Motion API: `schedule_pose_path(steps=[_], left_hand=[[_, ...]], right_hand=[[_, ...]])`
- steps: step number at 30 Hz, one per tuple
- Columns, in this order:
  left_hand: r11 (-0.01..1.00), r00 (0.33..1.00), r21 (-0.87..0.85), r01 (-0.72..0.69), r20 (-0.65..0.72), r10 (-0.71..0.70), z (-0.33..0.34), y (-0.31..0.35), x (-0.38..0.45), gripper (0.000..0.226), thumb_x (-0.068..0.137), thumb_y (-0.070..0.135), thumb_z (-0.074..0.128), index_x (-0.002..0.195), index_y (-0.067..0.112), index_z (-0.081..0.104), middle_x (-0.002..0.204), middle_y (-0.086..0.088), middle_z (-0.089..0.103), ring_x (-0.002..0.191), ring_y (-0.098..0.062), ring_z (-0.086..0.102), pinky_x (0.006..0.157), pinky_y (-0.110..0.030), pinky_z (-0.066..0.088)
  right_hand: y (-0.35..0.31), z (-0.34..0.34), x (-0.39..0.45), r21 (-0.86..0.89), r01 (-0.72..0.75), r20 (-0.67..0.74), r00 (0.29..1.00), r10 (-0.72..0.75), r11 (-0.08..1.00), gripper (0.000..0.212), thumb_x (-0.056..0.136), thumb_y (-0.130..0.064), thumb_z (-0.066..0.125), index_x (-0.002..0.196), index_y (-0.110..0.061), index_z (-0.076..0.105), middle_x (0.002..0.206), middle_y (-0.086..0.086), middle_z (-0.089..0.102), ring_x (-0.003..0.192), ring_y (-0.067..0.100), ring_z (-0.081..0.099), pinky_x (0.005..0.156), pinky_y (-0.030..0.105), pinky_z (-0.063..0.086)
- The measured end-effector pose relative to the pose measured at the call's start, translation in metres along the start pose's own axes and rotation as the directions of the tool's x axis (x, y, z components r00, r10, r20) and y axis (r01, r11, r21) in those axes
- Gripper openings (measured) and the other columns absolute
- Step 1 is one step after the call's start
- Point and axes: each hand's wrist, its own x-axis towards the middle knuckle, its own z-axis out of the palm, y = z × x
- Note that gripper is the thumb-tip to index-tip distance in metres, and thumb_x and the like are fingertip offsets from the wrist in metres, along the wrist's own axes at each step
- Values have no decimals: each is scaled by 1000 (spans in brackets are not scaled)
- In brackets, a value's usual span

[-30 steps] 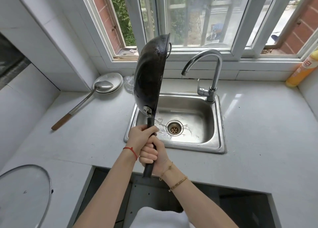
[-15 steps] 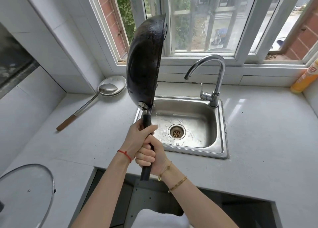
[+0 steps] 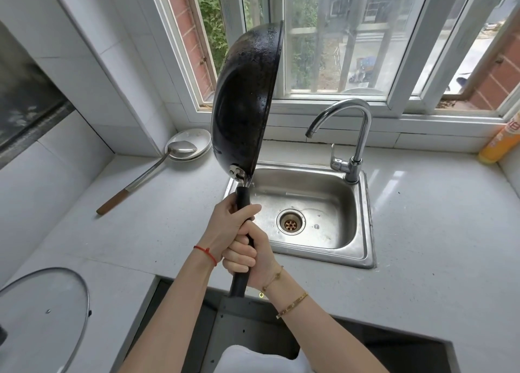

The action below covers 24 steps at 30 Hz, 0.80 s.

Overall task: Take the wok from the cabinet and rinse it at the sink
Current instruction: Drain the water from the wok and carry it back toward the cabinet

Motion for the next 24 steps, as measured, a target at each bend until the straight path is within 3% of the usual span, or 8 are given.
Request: schedule_pose_path(steps=[8,24], left_hand=[[1000,1000,-24,-14,5,14,4,1,-1,23,82,27,73,67,26,56,55,12,54,50,-3,49,52,-16,44],[1000,1000,-21,-21,-23,21,11,6,-8,20,83,25,74,78,15,57,57,9,56,55,-8,52,62,-26,47]], right_hand=[[-2,2,-6,-38,16,-48,999,-18,999,46,76,-22,53,31,-23,42,27,-10,36,21,3,35,29,15,17],[-7,5,-16,-45,-1,-48,999,-1,999,50,81,-21,48,32,-23,42,27,-9,37,21,4,38,27,14,23]])
